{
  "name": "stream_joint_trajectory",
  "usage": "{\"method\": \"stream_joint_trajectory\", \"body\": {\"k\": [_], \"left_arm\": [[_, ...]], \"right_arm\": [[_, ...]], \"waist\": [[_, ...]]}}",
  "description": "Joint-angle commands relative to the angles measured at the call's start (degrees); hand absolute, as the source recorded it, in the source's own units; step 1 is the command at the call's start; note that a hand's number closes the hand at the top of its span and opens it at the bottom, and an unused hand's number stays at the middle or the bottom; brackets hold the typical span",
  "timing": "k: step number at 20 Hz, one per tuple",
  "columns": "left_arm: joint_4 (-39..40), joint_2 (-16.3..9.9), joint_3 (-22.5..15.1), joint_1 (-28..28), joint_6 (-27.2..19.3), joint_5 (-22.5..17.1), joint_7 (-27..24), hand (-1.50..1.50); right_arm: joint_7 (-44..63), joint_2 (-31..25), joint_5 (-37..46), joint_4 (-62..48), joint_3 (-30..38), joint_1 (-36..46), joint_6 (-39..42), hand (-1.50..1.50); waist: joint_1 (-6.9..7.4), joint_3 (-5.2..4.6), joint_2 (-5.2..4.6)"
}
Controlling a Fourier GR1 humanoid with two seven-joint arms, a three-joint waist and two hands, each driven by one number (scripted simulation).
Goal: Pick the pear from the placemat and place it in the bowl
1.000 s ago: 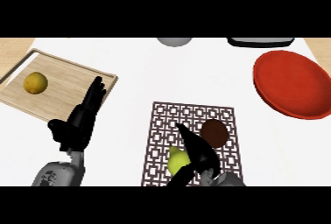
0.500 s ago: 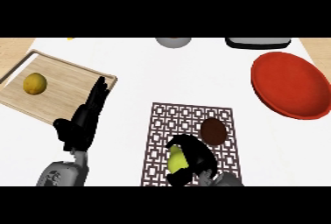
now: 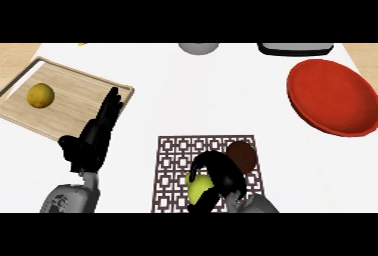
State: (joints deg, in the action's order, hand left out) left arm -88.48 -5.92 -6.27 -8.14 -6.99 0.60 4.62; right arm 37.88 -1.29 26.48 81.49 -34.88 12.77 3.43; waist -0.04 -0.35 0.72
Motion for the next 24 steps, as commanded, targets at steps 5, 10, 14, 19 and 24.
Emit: {"method": "stream_joint_trajectory", "body": {"k": [5, 10, 14, 19, 24], "left_arm": [[0.9, 1.3, -0.7, -0.3, -0.9, 0.8, -0.4, 0.00], [0.1, -1.3, 1.7, -2.0, 1.6, -1.2, 1.2, 0.00], [2.6, 1.0, 0.7, -0.5, 0.1, 0.2, -1.7, 0.00], [-0.8, 0.6, -0.3, 2.8, 0.8, 0.3, -0.8, 0.00], [3.2, -0.9, 3.3, 0.8, 3.2, -2.0, -3.7, 0.00]], "right_arm": [[-6.0, 1.3, 4.6, -3.6, 19.5, 7.9, -25.4, 1.50], [-18.1, 1.2, 4.4, -5.1, 23.5, 12.6, -33.2, 1.50], [-17.9, 1.3, 11.1, -9.0, 19.8, 17.2, -40.7, 1.50], [-0.9, 0.0, 25.9, -2.1, 19.6, 26.4, -35.7, 1.50], [12.0, -1.1, 32.9, 2.0, 22.7, 32.8, -24.9, 1.50]], "waist": [[0.13, 0.46, -1.17], [0.52, 0.44, -0.97], [0.51, 0.34, -0.85], [0.00, 0.26, -0.40], [-0.28, 0.26, -0.50]]}}
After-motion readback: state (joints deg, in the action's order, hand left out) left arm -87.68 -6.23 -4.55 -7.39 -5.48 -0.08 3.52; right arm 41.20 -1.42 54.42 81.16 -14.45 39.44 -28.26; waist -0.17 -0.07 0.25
